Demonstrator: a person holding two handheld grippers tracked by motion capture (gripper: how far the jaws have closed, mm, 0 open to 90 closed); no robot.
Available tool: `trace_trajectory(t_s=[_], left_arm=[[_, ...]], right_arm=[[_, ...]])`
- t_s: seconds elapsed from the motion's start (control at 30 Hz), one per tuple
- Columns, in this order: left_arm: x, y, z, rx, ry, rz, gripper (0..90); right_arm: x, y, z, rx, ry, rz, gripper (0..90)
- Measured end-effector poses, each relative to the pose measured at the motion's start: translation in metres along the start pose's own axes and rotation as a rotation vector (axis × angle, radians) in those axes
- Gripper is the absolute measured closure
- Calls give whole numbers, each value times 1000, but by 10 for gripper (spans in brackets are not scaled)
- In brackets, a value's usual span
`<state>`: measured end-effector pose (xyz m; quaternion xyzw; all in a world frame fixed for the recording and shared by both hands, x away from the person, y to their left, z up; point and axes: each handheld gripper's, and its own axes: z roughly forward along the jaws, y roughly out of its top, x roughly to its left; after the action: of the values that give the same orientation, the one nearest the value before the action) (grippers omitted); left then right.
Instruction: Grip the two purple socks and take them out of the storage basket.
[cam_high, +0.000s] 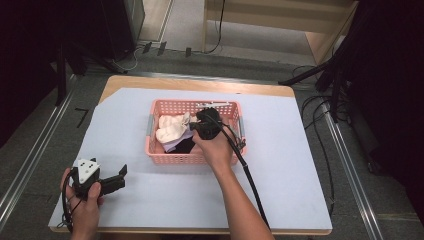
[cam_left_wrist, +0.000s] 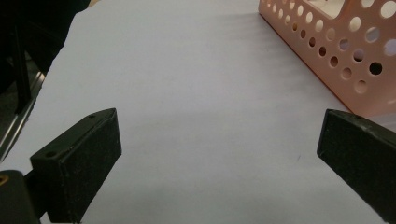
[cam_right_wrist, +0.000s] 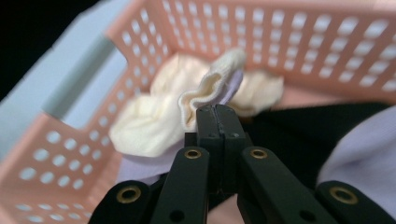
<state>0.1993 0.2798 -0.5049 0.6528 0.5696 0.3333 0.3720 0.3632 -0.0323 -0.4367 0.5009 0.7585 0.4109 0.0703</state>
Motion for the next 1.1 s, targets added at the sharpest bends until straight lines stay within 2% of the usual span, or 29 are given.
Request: trace_trajectory(t_s=[0.03,0.1,0.13,0.17,0.2,0.23,0.27,0.3,0.33,0.4,0.43,0.47,0.5,0.53,0.57,0.6,0.63,0.67,0.7,0.8,0.83,0.87,0.9,0.93,0.97,1.0,1.03,1.07,1.1], left_arm=[[0,0,0,2,-1,2,6],[0,0,0,1,-1,2,6],[0,0,0,1,-1,2,6],[0,0,0,1,0,2,6],[0,0,0,1,0,2,6],[0,0,0,0,0,3,6],[0,0,0,1,3,2,6],[-1,0,0,1,2,3,6],[-1,0,0,1,2,3,5],[-1,0,0,1,3,4,6],[-1,0,0,-1,2,4,6],[-1,0,0,-1,2,4,6],[0,0,0,-2,1,2,6],[0,0,0,-2,1,2,6],[0,0,0,-2,-1,1,6],[0,0,0,-1,-1,1,6],[0,0,0,-1,-1,1,6],[0,0,0,1,-2,1,6],[0,0,0,0,0,0,6],[0,0,0,6,-1,3,6],[0,0,0,3,1,2,6],[0,0,0,3,1,2,6],[0,0,0,3,0,0,6],[0,0,0,1,0,2,6],[0,0,0,-1,-2,1,6],[0,0,0,-1,-2,1,6],[0,0,0,1,-1,0,6],[0,0,0,1,-1,0,6],[0,0,0,1,-3,3,6]], right_arm=[[2,4,-13,-78,4,-22,900],[2,5,-17,-95,3,-28,900],[3,7,-23,-131,1,-31,900],[4,9,-35,-201,19,-35,900],[4,9,-35,-201,19,-35,900],[7,11,-47,-259,36,-55,900],[7,11,-47,-259,36,-55,900],[11,12,-54,-298,70,-69,900],[11,12,-54,-298,70,-69,900],[16,14,-56,-297,141,-83,900],[21,14,-54,-289,211,-118,900],[21,14,-54,-289,211,-118,900],[24,13,-49,-265,211,-149,900],[24,13,-49,-265,211,-149,900],[20,12,-37,-207,108,-146,900],[18,12,-33,-185,82,-140,900],[18,12,-33,-185,82,-140,900],[15,10,-26,-144,21,-133,900],[11,7,-15,-75,0,-114,900],[11,2,1,12,27,-110,879],[13,2,11,48,68,-81,796],[13,2,11,48,68,-81,796],[18,2,20,79,81,-28,708],[18,2,20,79,81,-28,708],[23,2,30,111,70,-34,624],[27,2,36,127,56,-42,586],[31,1,41,156,42,-51,570],[31,1,41,156,42,-51,570],[42,0,50,190,9,-76,523]])
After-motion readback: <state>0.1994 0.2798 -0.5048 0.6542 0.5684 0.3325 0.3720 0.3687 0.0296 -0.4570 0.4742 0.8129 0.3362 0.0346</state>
